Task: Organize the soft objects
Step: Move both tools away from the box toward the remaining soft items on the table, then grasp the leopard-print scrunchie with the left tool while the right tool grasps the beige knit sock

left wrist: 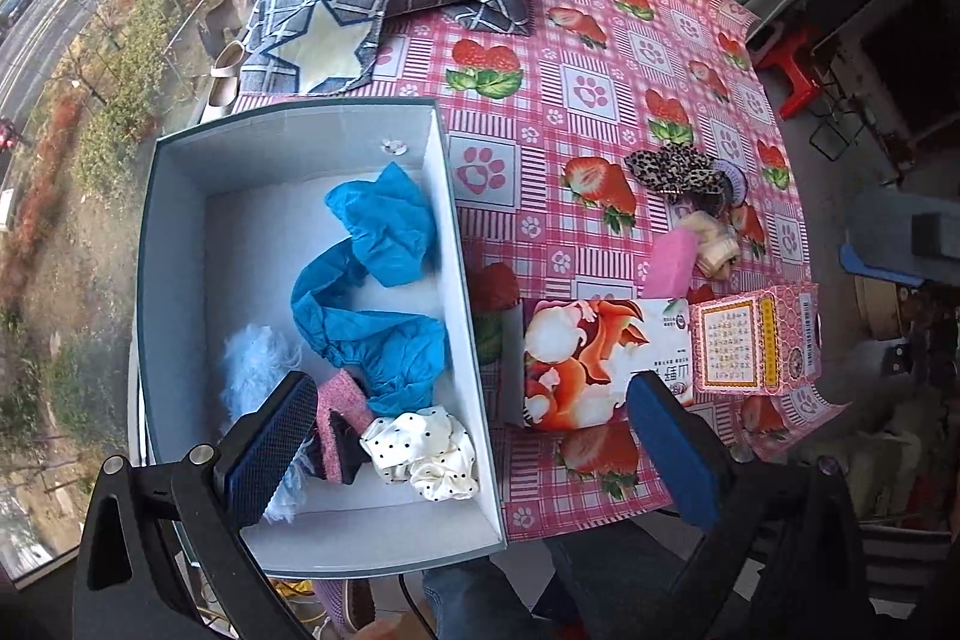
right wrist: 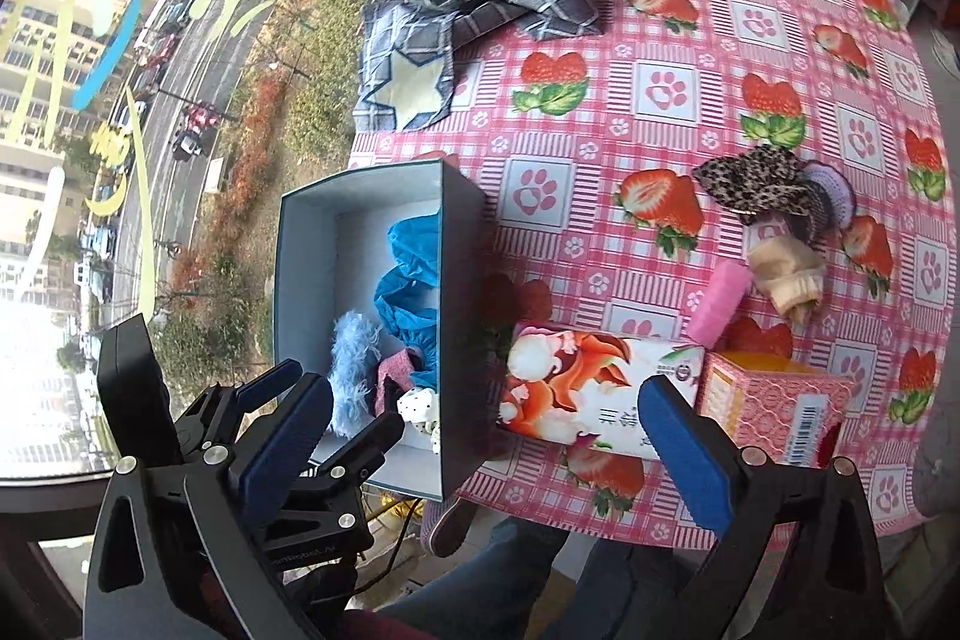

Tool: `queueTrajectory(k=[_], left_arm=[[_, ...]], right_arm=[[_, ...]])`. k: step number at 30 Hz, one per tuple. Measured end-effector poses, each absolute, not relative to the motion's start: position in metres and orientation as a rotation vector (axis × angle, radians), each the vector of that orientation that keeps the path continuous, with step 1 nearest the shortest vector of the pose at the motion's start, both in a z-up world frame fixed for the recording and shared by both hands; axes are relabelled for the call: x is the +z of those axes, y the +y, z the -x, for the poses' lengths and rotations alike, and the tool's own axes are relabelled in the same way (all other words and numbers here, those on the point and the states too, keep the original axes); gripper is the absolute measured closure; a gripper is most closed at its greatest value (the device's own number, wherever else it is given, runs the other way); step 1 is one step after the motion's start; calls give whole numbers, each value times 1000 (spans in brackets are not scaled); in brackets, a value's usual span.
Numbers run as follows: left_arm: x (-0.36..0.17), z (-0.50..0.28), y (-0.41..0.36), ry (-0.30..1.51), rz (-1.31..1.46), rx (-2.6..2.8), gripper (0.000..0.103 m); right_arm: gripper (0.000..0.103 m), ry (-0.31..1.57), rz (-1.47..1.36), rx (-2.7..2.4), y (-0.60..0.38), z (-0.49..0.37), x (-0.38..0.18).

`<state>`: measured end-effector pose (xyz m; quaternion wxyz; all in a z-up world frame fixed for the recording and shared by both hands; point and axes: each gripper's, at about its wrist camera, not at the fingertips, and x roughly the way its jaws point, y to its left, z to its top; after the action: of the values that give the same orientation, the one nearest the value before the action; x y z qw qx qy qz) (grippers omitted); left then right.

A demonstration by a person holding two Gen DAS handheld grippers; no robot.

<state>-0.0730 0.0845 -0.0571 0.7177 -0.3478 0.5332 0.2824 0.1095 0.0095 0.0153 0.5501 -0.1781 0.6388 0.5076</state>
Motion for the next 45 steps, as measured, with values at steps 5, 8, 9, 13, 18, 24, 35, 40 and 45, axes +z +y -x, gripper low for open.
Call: queueTrajectory(k=[5, 8, 9, 13, 18, 24, 35, 40, 45], left_arm=[[-59, 40, 75, 1218, 720, 573, 0], [-64, 18, 71, 1244, 698, 549, 0], [-65, 11, 70, 1252, 692, 542, 0], [-69, -18, 70, 1276, 678, 525, 0], [-77, -54, 79, 1298, 686, 533, 0], [-91, -80, 88, 1336, 720, 564, 0], [-109, -108, 104, 1400, 762, 613, 0], [-114, -145, 114, 1394, 750, 599, 0], [-132, -190, 115, 1407, 742, 540, 0]], right_arm=[[0, 1528, 306, 1098, -30, -160, 18], [0, 1531, 262, 1027, -54, -188, 14], [0, 1535, 247, 1000, -62, -198, 11], [0, 1567, 197, 906, -91, -233, -8], [0, 1626, 184, 820, -109, -267, -44], [0, 1710, 225, 772, -105, -294, -100], [0, 1834, 412, 849, -30, -309, -203], [0, 1802, 558, 856, -15, -297, -231], [0, 1757, 555, 723, -43, -316, -240]])
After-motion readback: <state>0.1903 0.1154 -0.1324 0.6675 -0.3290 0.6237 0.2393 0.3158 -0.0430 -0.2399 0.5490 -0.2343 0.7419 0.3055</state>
